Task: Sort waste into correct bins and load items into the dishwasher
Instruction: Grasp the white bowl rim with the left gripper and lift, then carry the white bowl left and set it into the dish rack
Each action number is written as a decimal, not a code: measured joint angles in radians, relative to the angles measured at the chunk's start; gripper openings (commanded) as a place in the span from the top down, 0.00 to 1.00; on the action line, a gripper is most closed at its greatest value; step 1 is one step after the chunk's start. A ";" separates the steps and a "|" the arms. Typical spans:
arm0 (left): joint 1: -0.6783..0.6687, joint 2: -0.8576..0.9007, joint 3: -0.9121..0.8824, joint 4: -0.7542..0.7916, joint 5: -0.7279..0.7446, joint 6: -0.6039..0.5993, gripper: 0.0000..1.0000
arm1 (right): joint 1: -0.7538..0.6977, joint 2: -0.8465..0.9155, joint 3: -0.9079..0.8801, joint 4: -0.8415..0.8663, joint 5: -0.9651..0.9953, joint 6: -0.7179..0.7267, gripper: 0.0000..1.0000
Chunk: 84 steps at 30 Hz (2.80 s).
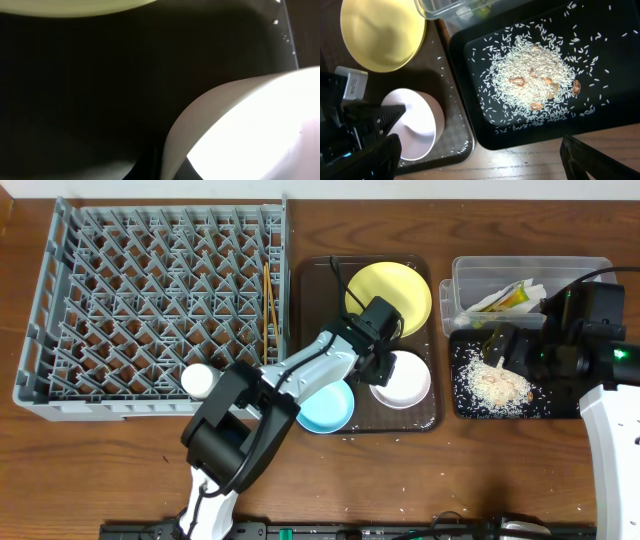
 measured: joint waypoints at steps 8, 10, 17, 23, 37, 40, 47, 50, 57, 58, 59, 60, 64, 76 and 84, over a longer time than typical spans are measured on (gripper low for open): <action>0.040 -0.241 0.002 -0.064 -0.053 0.000 0.92 | 0.000 0.000 0.000 0.000 0.000 -0.001 0.01; 0.063 -0.328 0.008 -0.104 -0.106 0.003 0.93 | 0.000 0.000 0.000 0.000 0.000 -0.001 0.01; 0.137 -0.518 0.018 -0.233 -0.494 0.059 0.93 | 0.000 0.000 0.000 0.000 0.000 -0.003 0.01; 0.206 -0.524 0.018 -0.259 -0.933 0.161 0.93 | 0.000 0.000 0.000 0.000 0.000 -0.003 0.01; 0.410 -0.348 0.016 -0.214 -1.321 0.240 0.93 | 0.000 0.000 0.000 0.000 0.000 -0.003 0.01; 0.419 -0.285 0.016 -0.183 -1.360 0.241 0.92 | 0.000 0.000 0.000 0.000 0.000 -0.003 0.01; 0.418 -0.170 0.013 -0.140 -1.519 0.243 0.92 | 0.000 0.001 0.000 0.000 0.000 -0.003 0.01; 0.418 -0.151 0.013 -0.139 -1.531 0.242 0.92 | 0.000 0.001 0.000 0.000 0.000 -0.003 0.01; 0.412 -0.124 0.013 -0.139 -1.546 0.241 0.92 | 0.000 0.001 0.000 0.000 0.000 -0.003 0.01; 0.407 -0.124 0.013 -0.138 -1.545 0.241 0.92 | 0.000 0.001 0.000 0.000 0.000 -0.003 0.01; 0.400 -0.124 0.013 -0.138 -1.546 0.241 0.92 | 0.000 0.001 0.000 0.000 0.000 -0.003 0.01; 0.393 -0.124 0.013 -0.138 -1.544 0.241 0.92 | 0.000 0.001 0.000 0.000 0.000 -0.003 0.01; 0.364 -0.124 0.013 -0.138 -1.543 0.240 0.86 | 0.000 0.001 0.000 0.000 0.000 -0.003 0.01; 0.336 -0.123 0.013 -0.136 -1.516 0.239 0.55 | 0.000 0.002 0.000 0.000 0.000 -0.003 0.01; 0.285 -0.122 0.012 -0.139 -1.387 0.243 0.42 | 0.000 0.002 0.000 0.000 0.000 -0.003 0.01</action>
